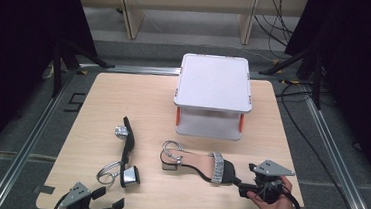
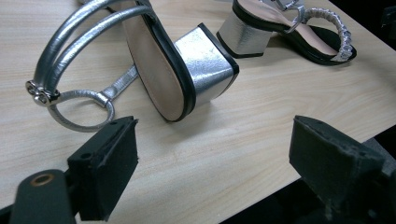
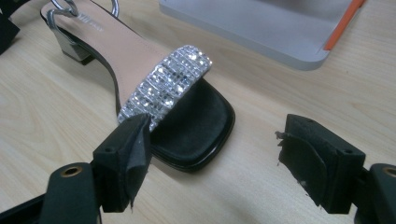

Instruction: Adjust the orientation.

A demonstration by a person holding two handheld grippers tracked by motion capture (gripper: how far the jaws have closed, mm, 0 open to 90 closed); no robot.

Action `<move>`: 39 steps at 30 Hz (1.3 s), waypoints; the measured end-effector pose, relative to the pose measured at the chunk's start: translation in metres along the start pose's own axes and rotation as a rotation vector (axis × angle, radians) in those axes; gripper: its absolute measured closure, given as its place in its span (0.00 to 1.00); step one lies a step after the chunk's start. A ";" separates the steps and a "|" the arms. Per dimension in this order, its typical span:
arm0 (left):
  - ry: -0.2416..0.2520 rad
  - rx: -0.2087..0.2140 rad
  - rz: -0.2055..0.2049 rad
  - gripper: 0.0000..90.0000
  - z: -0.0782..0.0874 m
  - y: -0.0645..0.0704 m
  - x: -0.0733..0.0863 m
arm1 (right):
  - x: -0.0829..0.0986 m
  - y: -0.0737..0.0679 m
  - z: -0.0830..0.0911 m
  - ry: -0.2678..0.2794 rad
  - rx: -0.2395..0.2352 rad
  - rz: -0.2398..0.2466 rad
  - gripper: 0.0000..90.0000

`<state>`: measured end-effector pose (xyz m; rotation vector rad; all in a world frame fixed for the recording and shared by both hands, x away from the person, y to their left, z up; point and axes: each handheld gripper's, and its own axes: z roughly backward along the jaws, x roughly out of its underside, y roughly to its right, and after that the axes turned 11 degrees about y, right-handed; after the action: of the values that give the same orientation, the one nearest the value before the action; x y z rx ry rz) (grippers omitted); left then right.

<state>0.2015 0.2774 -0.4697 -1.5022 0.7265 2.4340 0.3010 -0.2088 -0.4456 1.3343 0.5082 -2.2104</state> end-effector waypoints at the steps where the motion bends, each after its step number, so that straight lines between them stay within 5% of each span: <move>1: 0.002 -0.001 0.001 0.17 0.000 0.000 0.000 | 0.000 0.000 0.000 0.002 0.003 0.005 0.27; 8: 0.005 -0.005 0.008 0.17 0.000 0.000 0.000 | -0.003 -0.008 -0.007 -0.014 -0.013 -0.007 0.24; 15: 0.012 0.001 0.004 0.17 0.000 0.001 0.000 | -0.012 -0.019 -0.018 0.010 -0.026 0.043 0.26; 28: 0.009 0.013 0.003 0.17 0.000 0.000 0.001 | -0.027 -0.044 -0.059 -0.030 -0.060 0.062 0.24; 33: 0.011 0.005 0.007 0.17 0.000 0.001 0.000 | -0.024 -0.049 -0.066 -0.092 0.009 0.084 0.25; 37: 0.007 0.017 -0.002 0.17 0.000 0.000 0.000 | -0.020 -0.044 -0.070 -0.099 0.008 0.107 0.29; 39: -0.002 0.009 -0.004 0.17 0.001 0.001 0.000 | -0.019 -0.043 -0.070 -0.114 0.011 0.081 0.30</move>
<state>0.2005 0.2770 -0.4688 -1.4967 0.7323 2.4255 0.3321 -0.1310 -0.4580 1.2041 0.3930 -2.2103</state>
